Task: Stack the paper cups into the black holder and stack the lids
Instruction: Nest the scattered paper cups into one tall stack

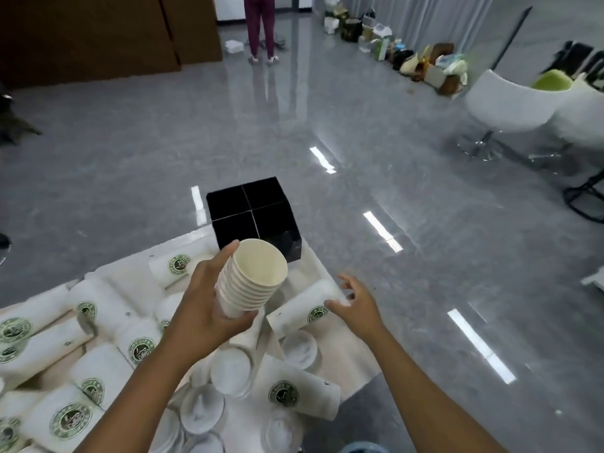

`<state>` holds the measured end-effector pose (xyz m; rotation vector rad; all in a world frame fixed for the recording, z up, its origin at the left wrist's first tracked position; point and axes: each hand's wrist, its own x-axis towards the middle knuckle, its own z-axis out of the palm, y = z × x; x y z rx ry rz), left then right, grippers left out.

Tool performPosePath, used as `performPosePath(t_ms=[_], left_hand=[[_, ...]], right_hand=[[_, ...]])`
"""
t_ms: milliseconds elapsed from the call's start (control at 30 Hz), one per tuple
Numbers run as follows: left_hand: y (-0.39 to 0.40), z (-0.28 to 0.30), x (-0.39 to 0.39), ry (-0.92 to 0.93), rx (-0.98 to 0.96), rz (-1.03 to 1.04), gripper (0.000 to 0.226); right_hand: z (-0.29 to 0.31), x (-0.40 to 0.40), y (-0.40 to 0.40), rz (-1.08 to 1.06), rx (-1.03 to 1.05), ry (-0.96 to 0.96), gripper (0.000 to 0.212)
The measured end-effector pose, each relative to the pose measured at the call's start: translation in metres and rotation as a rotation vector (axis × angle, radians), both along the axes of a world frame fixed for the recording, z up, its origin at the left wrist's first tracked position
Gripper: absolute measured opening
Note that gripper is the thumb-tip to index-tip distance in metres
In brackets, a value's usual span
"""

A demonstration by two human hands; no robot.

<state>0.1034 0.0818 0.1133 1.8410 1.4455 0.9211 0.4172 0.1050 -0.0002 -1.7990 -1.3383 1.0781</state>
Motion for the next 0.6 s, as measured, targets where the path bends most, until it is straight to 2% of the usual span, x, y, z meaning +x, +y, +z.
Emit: performPosePath(t_ms=[200,333,467,600], left_hand=[[0.004,-0.009,0.001,0.018,-0.056,0.01,0.12],[0.002,-0.011,0.0,0.016,-0.058,0.022,0.121],[0.0,-0.007,-0.004,-0.008,-0.042,0.046,0.12],[-0.003,0.003,-0.014,-0.019,-0.011,0.092,0.119]], right_hand=[[-0.022,0.002,0.012,0.011,-0.038,0.075,0.054],[-0.023,0.006,0.018,0.015,-0.024,0.055,0.044],[0.004,0.003,0.021,0.028,0.05,0.065,0.041],[0.059,-0.002,0.026,0.067,0.21,0.029,0.043]])
